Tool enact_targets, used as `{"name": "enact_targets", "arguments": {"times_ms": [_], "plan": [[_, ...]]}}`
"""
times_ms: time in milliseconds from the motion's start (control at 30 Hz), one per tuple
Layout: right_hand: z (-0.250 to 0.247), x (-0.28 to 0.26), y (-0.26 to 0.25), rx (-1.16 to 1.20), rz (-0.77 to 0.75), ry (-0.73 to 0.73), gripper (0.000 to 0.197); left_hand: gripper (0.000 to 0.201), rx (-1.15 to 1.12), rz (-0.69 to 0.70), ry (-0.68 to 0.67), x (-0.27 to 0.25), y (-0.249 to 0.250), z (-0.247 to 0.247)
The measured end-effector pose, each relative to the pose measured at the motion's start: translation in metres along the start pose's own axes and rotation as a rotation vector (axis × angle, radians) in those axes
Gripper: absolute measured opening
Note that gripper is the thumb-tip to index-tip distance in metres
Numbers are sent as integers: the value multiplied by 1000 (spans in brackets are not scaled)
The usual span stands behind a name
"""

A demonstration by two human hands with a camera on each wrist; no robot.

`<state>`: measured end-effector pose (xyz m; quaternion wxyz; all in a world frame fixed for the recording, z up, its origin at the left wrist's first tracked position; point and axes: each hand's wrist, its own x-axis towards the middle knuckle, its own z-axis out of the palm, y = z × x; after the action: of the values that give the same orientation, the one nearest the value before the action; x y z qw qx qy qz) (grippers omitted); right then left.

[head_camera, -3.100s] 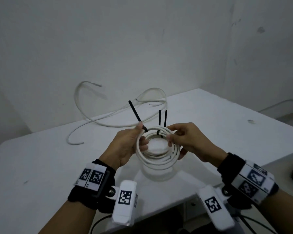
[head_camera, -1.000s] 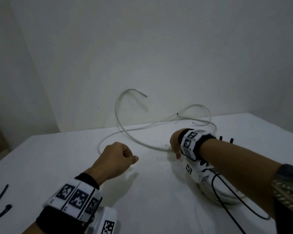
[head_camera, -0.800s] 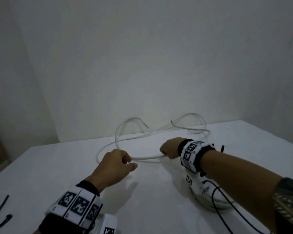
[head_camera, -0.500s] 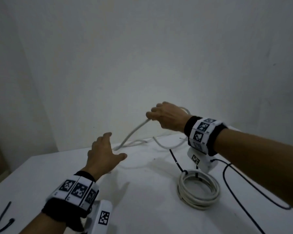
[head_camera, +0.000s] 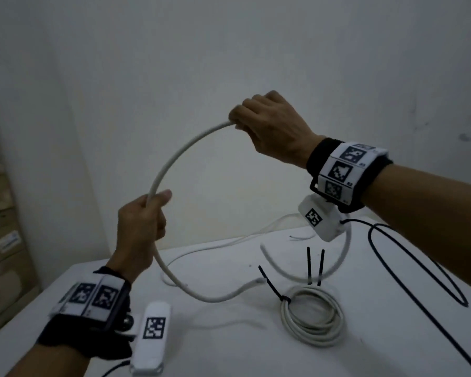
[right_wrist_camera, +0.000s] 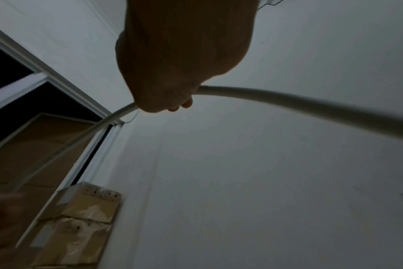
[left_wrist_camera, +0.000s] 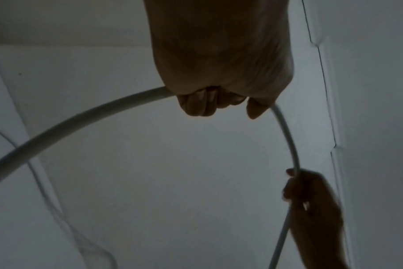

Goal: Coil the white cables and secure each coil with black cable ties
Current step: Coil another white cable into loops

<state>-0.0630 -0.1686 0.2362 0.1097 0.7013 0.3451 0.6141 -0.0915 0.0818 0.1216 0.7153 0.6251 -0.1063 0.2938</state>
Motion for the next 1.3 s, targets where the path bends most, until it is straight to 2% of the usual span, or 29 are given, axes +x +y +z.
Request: {"name": "enact_targets", "arguments": {"times_ms": [100, 167, 233, 300, 333, 400, 467, 567, 667, 767, 867, 933, 1033, 1067, 1133, 1167, 1200, 1300], "plan": [[-2, -17, -1, -108, 87, -158, 14, 48, -219, -82, -84, 1, 26, -7], [-9, -31, -3, -47, 334, -387, 12, 41, -237, -121, -102, 1, 39, -10], [-16, -52, -8, 247, 711, -567, 16, 40, -195, -138, -92, 0, 47, -15], [-24, -80, -14, 674, 1005, -630, 27, 38, -171, -152, -55, -1, 52, -21], [-28, -95, -18, 841, 1100, -662, 32, 38, -166, -166, -31, -3, 52, -25], [-36, -125, -29, 1029, 1203, -721, 38, 39, -175, -225, 11, -5, 51, -35], [-44, -150, -42, 1136, 1311, -670, 39, 43, -170, -331, -22, -8, 46, -44], [-58, -169, -53, 1295, 1543, -501, 40, 50, -103, -514, -213, -21, 33, -45], [-72, -170, -57, 1523, 1717, -407, 41, 46, -28, -614, -350, -43, 18, -34], [-83, -165, -63, 1708, 1810, -257, 42, 39, 8, -659, -438, -69, 5, -17], [-87, -158, -78, 1799, 1817, -122, 43, 35, 50, -652, -407, -94, -9, 4], [-88, -154, -87, 1812, 1828, -5, 43, 41, 73, -607, -339, -108, -20, 15], [-82, -151, -103, 1802, 1877, 214, 43, 65, 137, -598, -256, -121, -37, 24], [-78, -152, -109, 1812, 1899, 274, 43, 65, 120, -626, -222, -123, -41, 27], [-67, -158, -124, 1849, 1951, 337, 44, 40, 33, -708, -193, -125, -49, 31], [-63, -162, -131, 1871, 1964, 312, 44, 23, -6, -745, -191, -124, -52, 32], [-60, -168, -136, 1871, 1951, 228, 45, 12, -35, -774, -186, -123, -53, 32], [-57, -193, -136, 1701, 1866, -154, 68, 23, -58, -835, -165, -112, -58, 18]]}}
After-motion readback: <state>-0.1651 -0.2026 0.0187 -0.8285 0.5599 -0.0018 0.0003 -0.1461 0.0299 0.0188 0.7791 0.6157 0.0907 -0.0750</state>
